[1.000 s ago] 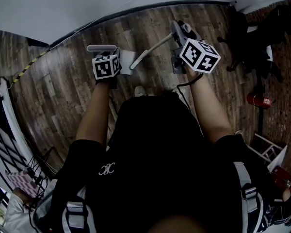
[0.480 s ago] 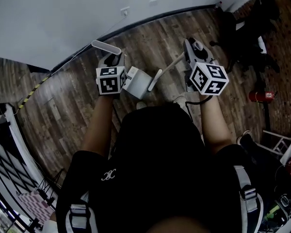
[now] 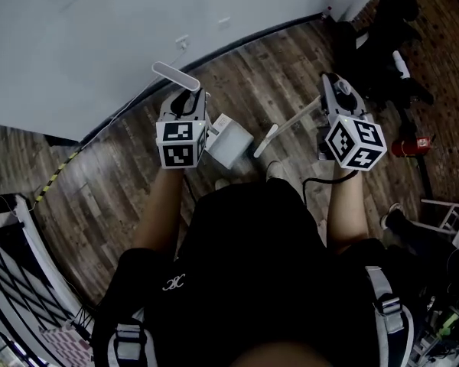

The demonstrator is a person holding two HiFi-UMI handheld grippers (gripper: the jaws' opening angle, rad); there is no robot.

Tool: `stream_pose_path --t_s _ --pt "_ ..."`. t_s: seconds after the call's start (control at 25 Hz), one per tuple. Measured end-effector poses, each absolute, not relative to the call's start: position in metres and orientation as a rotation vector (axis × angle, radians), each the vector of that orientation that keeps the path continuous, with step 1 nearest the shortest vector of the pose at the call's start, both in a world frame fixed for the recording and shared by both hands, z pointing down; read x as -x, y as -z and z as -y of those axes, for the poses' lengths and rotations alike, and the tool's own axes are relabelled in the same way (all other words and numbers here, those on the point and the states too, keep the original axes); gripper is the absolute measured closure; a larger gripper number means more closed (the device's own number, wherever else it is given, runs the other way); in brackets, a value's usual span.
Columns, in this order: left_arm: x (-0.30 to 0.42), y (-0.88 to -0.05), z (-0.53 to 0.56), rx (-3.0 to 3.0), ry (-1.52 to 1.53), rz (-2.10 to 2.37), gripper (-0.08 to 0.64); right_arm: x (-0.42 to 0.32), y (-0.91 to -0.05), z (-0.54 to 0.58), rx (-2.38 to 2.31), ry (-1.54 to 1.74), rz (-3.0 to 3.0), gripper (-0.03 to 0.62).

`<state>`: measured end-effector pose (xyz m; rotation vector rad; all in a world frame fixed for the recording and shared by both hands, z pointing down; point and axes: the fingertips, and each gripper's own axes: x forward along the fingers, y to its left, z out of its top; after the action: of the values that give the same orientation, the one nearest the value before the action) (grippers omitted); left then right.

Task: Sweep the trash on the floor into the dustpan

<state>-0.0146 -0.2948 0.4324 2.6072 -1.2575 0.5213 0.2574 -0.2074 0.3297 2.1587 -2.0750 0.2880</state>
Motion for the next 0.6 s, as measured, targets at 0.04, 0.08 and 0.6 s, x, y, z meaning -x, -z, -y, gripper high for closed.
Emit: stream_pose_path --t_s 0.04,0.08,0.6 --pt "0.006 -0.428 0.296 -2.624 -0.518 1.254 0.465 -0.264 -0.329 0.206 -2.166 -0.279 2.063 0.512" --pt "-0.001 -0.423 0.296 -2.638 -0.514 1.253 0.465 -0.269 -0.329 0.204 -2.169 -0.272 2.053 0.512" --pt "-0.073 -0.382 0.318 -2.67 -0.479 1.355 0.465 -0.344 -0.345 0.208 -2.175 -0.268 2.024 0.514"
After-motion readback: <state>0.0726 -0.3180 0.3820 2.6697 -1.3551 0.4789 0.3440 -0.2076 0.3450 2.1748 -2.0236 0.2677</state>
